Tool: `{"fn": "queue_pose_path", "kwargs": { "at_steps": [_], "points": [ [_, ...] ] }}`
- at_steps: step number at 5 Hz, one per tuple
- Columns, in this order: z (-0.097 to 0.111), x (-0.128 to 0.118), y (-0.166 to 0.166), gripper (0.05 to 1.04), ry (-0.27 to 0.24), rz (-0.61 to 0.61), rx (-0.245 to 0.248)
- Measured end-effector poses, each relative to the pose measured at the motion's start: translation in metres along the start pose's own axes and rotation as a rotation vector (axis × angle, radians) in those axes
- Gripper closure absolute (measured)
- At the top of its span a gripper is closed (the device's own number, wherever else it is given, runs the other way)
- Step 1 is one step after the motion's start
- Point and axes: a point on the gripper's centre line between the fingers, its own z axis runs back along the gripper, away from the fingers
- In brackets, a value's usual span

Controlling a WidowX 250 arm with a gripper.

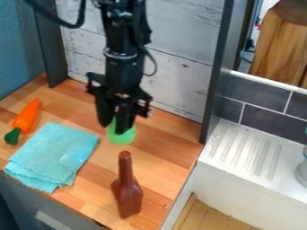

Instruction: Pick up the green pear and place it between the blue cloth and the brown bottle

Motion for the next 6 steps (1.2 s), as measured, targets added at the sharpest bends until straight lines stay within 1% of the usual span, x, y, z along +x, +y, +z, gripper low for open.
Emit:
{"fn": "queue_pose_path", "kwargs": {
  "at_steps": [1, 2, 3, 4, 5, 6],
  "points": [
    [-0.016, -0.022, 0.012, 0.639, 0.094, 0.042, 0.002],
    [-0.031, -0.033, 0.023, 0.639, 0.17, 0.055, -0.009],
    [-0.04, -0.038, 0.028, 0.64, 0.186, 0.026, -0.031],
    [-0.049, -0.038, 0.023, 0.639, 0.173, -0.031, -0.075],
    [-0.052, -0.038, 0.024, 0.639, 0.152, -0.05, -0.123],
    [-0.053, -0.038, 0.024, 0.566, 0.149, -0.068, -0.131]
  ]
}}
